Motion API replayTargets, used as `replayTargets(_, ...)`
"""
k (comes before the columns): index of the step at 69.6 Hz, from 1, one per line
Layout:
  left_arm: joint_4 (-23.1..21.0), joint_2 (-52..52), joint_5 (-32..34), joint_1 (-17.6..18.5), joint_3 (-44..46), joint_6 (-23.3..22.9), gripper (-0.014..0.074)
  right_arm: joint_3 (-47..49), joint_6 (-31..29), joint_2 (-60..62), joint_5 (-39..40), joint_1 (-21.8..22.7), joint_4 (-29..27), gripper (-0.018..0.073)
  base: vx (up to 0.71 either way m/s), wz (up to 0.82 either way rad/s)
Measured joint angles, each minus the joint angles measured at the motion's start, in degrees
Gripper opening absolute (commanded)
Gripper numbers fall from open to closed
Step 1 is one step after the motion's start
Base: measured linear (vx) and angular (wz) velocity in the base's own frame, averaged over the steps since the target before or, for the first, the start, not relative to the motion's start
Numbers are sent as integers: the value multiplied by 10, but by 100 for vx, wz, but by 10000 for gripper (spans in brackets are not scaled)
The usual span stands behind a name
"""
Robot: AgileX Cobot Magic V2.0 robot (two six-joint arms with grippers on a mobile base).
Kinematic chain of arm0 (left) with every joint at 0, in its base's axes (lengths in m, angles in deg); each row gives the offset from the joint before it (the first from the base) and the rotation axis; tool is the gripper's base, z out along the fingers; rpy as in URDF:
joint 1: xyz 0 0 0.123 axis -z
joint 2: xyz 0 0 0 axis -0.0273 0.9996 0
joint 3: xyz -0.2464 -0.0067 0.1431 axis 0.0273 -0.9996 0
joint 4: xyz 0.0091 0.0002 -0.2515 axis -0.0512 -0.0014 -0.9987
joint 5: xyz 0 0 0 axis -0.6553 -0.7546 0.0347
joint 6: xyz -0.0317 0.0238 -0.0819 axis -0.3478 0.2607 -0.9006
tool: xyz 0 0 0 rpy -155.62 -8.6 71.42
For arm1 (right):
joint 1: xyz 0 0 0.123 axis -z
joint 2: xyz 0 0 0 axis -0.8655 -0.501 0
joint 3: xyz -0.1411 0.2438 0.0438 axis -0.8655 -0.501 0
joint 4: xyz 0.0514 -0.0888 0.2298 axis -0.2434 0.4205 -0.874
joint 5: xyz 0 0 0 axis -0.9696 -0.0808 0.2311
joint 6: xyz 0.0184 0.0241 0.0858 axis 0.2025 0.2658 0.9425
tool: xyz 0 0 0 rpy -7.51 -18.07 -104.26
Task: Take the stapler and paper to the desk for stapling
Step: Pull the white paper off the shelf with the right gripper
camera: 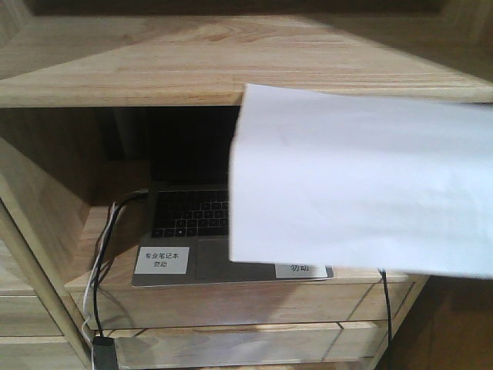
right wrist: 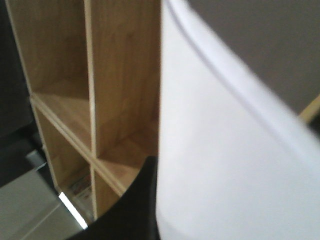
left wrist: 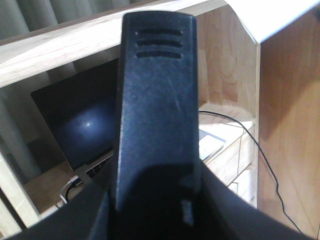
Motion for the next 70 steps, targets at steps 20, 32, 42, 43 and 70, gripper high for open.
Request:
replayTargets(20,0,0,0,0,0,0,-7,-50,25,163,-219,0,-29,-2,0,0)
replayTargets(32,0,0,0,0,0,0,-7,-50,28,184,-216,0,-30,-2,0,0)
replayTargets(42,0,0,0,0,0,0,-7,-50,28,186,-180,0,-10,-2,0,0)
replayTargets(43,0,0,0,0,0,0,-7,-50,28,186,-176,0,-7,-2,0,0)
replayTargets(70,0,0,0,0,0,0,-7,-50,29,186,-144,0,18,-2,0,0)
